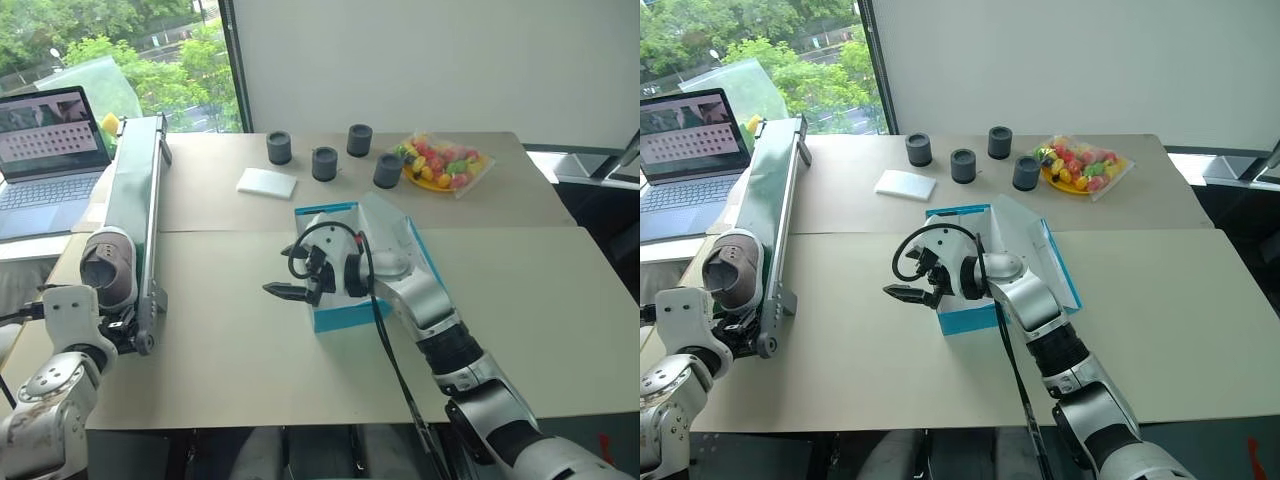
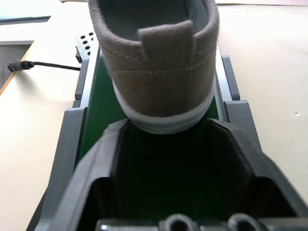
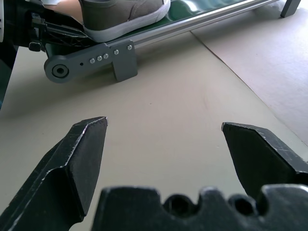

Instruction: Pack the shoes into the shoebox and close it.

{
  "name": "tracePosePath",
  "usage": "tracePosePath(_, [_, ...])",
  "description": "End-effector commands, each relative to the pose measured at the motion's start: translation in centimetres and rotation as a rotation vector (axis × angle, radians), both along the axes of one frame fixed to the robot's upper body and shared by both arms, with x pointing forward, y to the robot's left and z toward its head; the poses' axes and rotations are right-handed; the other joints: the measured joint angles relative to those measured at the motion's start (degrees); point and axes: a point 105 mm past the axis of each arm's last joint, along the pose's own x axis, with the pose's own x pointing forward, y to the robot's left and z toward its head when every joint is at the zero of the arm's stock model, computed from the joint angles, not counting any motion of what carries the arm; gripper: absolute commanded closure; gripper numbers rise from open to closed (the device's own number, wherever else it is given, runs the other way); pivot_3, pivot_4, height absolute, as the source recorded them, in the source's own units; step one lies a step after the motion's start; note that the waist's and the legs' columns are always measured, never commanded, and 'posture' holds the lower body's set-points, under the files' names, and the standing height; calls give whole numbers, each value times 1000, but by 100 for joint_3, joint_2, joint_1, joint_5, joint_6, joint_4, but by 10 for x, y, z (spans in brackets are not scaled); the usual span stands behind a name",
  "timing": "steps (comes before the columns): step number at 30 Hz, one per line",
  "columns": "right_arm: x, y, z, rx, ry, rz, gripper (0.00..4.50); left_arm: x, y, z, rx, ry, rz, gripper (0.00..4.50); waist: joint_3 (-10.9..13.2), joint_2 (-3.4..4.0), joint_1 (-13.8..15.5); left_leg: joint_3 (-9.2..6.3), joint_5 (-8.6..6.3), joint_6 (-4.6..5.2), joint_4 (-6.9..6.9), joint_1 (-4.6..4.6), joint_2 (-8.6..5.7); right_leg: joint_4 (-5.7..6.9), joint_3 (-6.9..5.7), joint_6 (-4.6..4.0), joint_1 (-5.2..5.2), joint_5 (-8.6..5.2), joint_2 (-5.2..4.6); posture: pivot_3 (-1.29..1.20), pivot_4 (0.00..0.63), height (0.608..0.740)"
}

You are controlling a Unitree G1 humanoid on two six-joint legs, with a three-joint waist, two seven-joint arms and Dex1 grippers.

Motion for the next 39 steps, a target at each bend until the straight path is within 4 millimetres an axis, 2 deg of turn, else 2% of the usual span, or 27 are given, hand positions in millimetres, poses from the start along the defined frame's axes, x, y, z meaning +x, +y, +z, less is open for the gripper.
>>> tracePosePath(1, [1, 1, 19, 39, -50, 6, 0, 2, -2, 5, 12, -21, -11, 3649, 0, 0, -2, 0, 0, 0, 0, 0, 0, 0, 0, 0, 0, 0, 0, 0, 150, 739])
tracePosePath(3, [1, 1, 19, 40, -50, 5, 0, 2, -2, 5, 12, -19, -11, 4302, 0, 0, -5, 0, 0, 0, 0, 0, 0, 0, 0, 0, 0, 0, 0, 0, 150, 739])
tracePosePath(4, [1, 1, 19, 39, -50, 4, 0, 2, -2, 5, 11, -19, -11, 4467, 0, 0, -7, 0, 0, 0, 0, 0, 0, 0, 1, 0, 0, 0, 1, 0, 150, 739])
tracePosePath(16, [2, -1, 18, 28, -53, -1, 0, 3, 0, 4, 42, -12, 39, 4467, 0, 0, -2, 0, 0, 0, 0, 1, 0, 0, 1, 0, 0, 0, 1, 0, 150, 739])
tracePosePath(23, [3, -1, 18, 25, -54, 2, 0, 0, -9, 8, 63, -39, 35, 2497, 0, -1, 15, 0, 0, 0, 0, -2, 0, -1, 1, 0, -1, 0, -1, 0, 150, 739])
tracePosePath(29, [2, 0, 18, 25, -54, 9, 0, -4, -16, 2, 36, -33, 82, 260, -1, -2, 44, 1, 0, 0, 0, -6, -1, -3, 1, 0, -2, 0, -1, 0, 150, 739])
tracePosePath(30, [1, 0, 18, 25, -54, 10, 0, -4, -18, 1, 30, -32, 82, 100, -1, -2, 58, 1, 0, 0, 0, -6, -2, -3, 1, 0, -1, 0, -2, 0, 150, 739])
tracePosePath(33, [1, 0, 18, 22, -56, 14, 0, -3, -24, -2, 1, -45, 109, 100, -2, -3, 99, 2, 0, 0, 0, -4, -3, -4, 1, 1, 1, 0, -3, 0, 150, 739])
tracePosePath(39, [1, 0, 18, 22, -56, 17, 0, 1, -38, 7, -69, -142, 188, 100, -4, -7, 108, 5, 0, 0, 0, -5, -1, -3, 2, 1, -1, 0, 0, 0, 150, 739])
